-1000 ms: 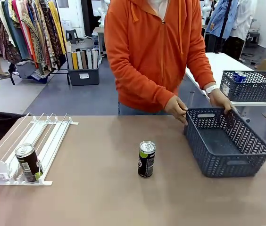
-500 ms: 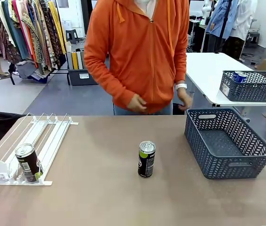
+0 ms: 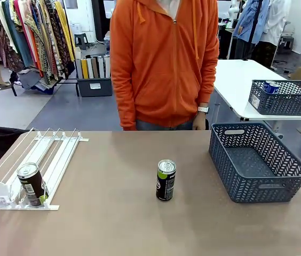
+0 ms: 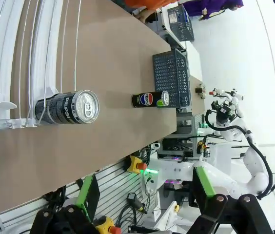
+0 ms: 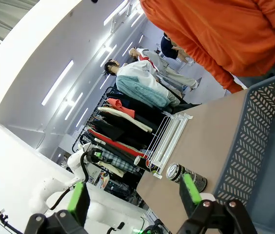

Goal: Retrieve and store the cans from the dispenser.
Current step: Pick up one can from the Automatic Can Dispenser and place it in the middle of the table.

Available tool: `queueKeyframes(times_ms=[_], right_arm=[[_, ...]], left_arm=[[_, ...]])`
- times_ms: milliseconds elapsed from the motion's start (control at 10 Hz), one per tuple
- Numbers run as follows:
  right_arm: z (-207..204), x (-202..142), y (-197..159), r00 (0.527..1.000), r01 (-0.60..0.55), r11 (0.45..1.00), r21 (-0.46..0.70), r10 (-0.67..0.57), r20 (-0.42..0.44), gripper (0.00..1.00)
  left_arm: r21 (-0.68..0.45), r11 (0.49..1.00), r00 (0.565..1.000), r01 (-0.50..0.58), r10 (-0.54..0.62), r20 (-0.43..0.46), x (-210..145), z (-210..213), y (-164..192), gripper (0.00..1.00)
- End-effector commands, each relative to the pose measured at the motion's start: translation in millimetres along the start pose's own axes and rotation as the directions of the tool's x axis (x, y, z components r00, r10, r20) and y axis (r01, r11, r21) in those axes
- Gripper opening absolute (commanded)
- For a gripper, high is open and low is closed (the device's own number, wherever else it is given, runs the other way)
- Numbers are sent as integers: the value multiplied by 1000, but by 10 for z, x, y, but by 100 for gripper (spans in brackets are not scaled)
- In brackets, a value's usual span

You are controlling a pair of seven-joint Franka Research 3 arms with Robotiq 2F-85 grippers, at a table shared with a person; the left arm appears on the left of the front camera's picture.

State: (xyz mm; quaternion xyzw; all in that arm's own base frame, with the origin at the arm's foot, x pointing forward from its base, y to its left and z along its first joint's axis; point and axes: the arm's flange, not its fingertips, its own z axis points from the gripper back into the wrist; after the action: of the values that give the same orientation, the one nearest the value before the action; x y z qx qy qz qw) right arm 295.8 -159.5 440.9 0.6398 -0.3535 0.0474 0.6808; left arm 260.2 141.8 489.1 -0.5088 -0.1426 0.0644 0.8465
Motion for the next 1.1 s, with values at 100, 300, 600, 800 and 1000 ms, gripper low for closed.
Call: queueKeyframes(times_ms=[100,300,600,800,1000], right_arm=[[-30,39,38,1000,9,1000,11,-9,17,100],[-30,39,38,1000,9,1000,11,-9,17,100],[-30,39,38,1000,9,1000,11,-9,17,100],[-30,39,38,1000,9,1000,11,-9,17,100],[-30,39,38,1000,9,1000,11,-9,17,100]], left_arm=[[-24,1000,1000,13,-13,6,-3,10,-12,100],[-2,1000,1000,-3,3,0,-8,9,4,100],[472,881,990,-37,96,-100,78,-269,-623,100],[762,617,973,196,-24,-231,87,-780,-1044,100],[830,468,950,303,-80,-302,201,-1280,-1352,100]])
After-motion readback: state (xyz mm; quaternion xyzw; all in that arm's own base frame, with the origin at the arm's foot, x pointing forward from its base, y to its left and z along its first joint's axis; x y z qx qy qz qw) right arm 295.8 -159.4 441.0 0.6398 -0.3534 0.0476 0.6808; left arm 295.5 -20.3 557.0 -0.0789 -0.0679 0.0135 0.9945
